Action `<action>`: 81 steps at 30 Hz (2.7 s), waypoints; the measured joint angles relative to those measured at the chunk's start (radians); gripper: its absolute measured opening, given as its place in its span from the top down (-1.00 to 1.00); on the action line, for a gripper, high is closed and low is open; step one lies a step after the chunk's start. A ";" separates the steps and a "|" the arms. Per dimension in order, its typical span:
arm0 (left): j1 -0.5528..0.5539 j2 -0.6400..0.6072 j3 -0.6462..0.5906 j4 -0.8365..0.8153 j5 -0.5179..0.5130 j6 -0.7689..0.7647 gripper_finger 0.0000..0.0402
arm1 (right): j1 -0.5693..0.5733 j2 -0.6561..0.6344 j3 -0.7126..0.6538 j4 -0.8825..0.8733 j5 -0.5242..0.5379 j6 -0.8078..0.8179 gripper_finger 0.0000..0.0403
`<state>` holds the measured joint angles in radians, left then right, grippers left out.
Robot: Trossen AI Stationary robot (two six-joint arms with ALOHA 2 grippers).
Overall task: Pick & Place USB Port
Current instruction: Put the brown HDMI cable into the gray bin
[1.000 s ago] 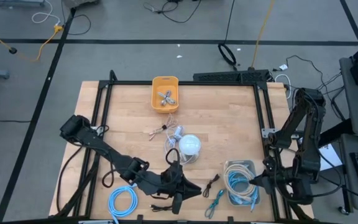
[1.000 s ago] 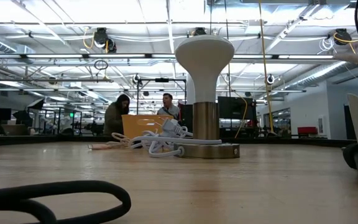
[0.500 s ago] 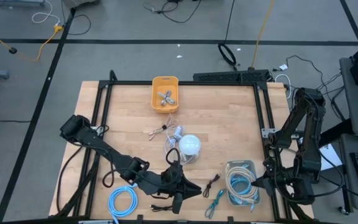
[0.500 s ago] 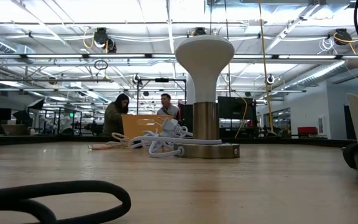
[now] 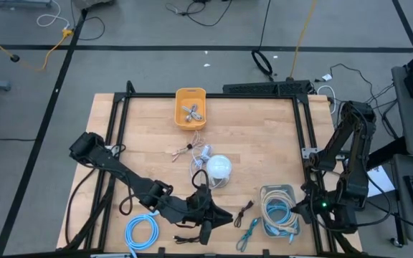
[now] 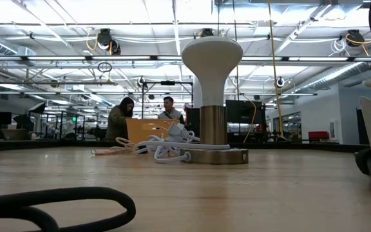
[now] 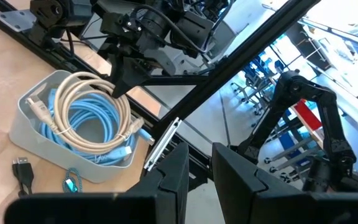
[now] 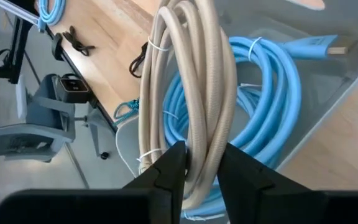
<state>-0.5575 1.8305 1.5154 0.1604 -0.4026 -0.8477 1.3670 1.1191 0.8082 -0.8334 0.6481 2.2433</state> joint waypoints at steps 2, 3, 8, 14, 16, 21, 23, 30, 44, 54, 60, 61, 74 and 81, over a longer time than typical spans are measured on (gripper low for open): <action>0.000 0.000 0.000 0.000 0.000 -0.001 0.63 | 0.000 0.000 0.000 -0.008 -0.004 0.000 0.57; -0.001 0.000 0.000 0.000 0.000 -0.001 0.63 | 0.000 0.000 0.000 -0.010 -0.007 0.000 0.57; -0.002 0.000 0.000 0.000 0.000 -0.004 0.63 | -0.001 0.000 0.000 -0.017 -0.025 0.000 0.56; -0.002 0.000 0.000 -0.014 0.000 -0.019 0.63 | 0.000 0.000 0.000 -0.023 -0.045 -0.003 0.55; -0.002 0.000 0.000 -0.017 0.000 -0.026 0.63 | 0.000 0.000 0.000 -0.028 -0.057 -0.003 0.55; 0.004 0.000 0.000 -0.016 0.009 -0.028 0.63 | 0.000 0.001 0.000 0.004 -0.041 -0.035 0.55; 0.008 0.000 0.000 -0.016 0.009 -0.028 0.63 | 0.000 0.001 0.000 0.020 -0.025 -0.061 0.55; 0.010 0.000 0.000 -0.014 0.009 -0.028 0.63 | 0.000 0.001 0.000 0.047 -0.019 -0.116 0.55; 0.010 0.000 0.000 -0.014 0.010 -0.028 0.63 | -0.040 0.003 -0.001 0.067 -0.102 -0.096 0.55; 0.007 0.000 0.000 -0.015 0.012 -0.015 0.63 | -0.067 0.026 0.000 0.011 -0.282 -0.064 0.52; 0.007 0.000 0.000 -0.025 0.012 -0.012 0.63 | -0.078 0.025 0.000 0.009 -0.260 -0.072 0.25; 0.007 0.000 0.000 -0.028 0.012 -0.012 0.63 | -0.082 0.024 -0.001 0.010 -0.259 -0.074 0.19; 0.007 0.000 0.000 -0.030 0.012 -0.012 0.63 | -0.122 -0.002 -0.002 0.048 -0.234 -0.164 -0.65; 0.007 0.000 0.000 -0.030 0.012 -0.013 0.63 | -0.131 -0.055 -0.002 -0.015 -0.250 -0.163 -0.62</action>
<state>-0.5503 1.8301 1.5154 0.1306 -0.3908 -0.8602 1.2362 1.0641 0.8059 -0.8482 0.3984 2.0804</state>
